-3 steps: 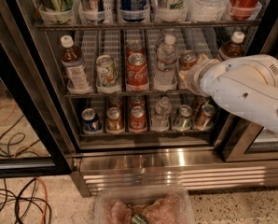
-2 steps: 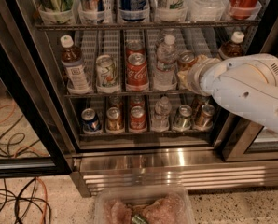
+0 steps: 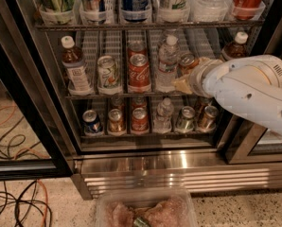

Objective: Pick orange can from middle shelf of fridge

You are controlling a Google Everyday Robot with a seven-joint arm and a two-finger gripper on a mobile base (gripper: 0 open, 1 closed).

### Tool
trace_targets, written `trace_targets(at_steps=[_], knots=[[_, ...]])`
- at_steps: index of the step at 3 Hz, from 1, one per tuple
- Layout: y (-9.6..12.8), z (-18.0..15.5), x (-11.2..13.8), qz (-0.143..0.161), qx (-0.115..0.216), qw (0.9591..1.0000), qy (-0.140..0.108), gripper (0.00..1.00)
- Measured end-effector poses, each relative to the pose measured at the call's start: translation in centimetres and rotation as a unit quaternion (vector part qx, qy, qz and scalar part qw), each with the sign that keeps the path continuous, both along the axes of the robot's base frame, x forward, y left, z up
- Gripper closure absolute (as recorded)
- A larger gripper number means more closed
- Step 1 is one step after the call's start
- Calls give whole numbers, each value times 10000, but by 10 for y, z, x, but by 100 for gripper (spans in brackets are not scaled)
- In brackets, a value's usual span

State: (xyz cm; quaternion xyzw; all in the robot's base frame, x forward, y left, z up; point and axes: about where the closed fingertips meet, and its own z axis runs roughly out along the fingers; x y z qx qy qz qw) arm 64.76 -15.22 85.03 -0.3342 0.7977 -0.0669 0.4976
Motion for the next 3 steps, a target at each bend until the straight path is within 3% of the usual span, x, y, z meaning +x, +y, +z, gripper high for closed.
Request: trace_targets(at_steps=[1,3], knots=[[0,0,0,0,0,10000,0,81],[0,0,0,-4,6,10000,4,35]])
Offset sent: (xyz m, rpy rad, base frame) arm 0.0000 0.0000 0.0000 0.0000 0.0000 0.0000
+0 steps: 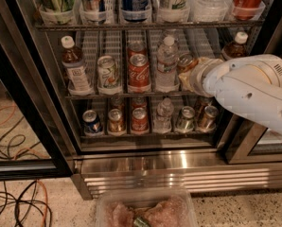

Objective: Pick orange can from middle shelf of fridge

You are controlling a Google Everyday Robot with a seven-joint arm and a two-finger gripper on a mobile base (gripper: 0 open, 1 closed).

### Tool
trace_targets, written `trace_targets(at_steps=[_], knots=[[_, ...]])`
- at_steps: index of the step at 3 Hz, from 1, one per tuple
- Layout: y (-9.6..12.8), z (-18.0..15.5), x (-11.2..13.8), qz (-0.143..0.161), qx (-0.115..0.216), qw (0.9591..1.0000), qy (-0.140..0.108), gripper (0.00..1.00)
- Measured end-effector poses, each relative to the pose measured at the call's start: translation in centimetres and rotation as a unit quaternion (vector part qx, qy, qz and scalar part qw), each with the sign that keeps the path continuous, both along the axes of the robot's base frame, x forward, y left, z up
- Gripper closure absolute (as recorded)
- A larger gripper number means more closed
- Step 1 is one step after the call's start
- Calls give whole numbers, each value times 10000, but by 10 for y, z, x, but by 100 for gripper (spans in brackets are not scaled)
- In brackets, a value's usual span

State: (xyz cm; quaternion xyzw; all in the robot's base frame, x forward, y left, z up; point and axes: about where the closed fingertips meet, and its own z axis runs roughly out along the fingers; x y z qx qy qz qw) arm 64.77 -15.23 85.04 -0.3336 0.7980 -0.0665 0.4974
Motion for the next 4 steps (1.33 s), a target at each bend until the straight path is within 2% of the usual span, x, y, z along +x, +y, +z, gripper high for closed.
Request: trace_targets(at_steps=[1,2,4], knots=[[0,0,0,0,0,10000,0,11],[0,0,0,0,0,10000,-1,0],[-6,6,0,-46,-105,9999,-93,0]])
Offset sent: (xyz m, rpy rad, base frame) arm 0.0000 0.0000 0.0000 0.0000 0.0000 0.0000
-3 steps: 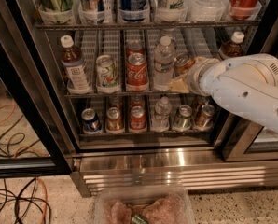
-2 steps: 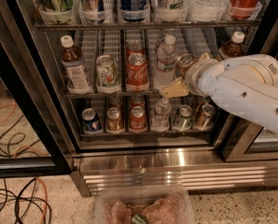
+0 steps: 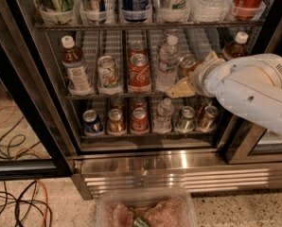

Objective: Pick orange can from middle shelf of fridge

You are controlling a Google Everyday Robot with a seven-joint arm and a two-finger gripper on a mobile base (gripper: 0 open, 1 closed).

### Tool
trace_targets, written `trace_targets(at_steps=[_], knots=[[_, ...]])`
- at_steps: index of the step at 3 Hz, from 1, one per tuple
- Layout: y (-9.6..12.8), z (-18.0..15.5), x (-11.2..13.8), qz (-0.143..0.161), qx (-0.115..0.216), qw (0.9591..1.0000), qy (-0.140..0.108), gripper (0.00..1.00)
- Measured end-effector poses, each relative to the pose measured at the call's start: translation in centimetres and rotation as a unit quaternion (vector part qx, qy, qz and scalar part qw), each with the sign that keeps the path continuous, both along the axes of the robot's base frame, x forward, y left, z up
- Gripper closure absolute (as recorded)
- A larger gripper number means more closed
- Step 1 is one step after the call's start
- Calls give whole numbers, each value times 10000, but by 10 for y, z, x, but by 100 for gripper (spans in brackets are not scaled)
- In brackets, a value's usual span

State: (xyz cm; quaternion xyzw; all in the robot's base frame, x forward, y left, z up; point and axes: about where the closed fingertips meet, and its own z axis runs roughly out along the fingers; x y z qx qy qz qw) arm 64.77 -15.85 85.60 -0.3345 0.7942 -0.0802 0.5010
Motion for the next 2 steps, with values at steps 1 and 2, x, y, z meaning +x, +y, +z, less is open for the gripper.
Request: trace_targets(at_steps=[1,2], knots=[[2,1,-1,53,86,9998,-162,0],[1,-3,1,38,85,9999,-126,0]])
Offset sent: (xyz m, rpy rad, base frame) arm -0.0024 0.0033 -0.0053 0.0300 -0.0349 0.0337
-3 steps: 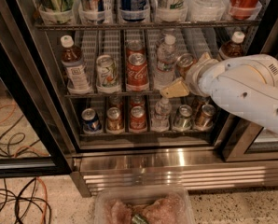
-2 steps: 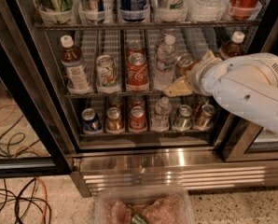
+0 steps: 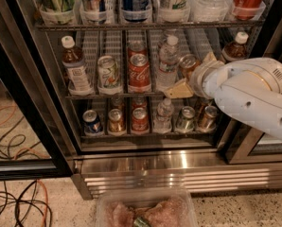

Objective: Pick orange can from middle shelf of fridge

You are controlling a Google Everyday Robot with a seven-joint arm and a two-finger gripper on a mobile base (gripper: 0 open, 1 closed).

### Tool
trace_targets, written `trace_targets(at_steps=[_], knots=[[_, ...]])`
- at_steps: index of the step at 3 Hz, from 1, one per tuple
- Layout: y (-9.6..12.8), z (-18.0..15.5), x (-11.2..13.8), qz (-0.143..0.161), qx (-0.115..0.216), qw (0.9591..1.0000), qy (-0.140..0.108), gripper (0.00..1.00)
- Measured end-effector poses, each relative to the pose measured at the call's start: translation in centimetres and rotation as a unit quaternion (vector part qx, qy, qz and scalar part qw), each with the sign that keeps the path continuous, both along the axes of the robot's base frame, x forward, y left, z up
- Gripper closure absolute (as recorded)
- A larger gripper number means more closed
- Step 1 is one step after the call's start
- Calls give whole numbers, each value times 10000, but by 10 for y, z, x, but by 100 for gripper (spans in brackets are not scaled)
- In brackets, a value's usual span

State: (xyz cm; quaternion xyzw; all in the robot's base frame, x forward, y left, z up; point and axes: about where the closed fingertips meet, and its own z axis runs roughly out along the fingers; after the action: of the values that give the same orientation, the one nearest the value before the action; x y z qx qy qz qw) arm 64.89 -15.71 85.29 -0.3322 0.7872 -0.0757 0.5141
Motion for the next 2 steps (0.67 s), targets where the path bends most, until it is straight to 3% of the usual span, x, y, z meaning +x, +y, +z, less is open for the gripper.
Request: trace_targets(at_steps=[2], knots=[[30,-17,38,254,-135,9994,188,0]])
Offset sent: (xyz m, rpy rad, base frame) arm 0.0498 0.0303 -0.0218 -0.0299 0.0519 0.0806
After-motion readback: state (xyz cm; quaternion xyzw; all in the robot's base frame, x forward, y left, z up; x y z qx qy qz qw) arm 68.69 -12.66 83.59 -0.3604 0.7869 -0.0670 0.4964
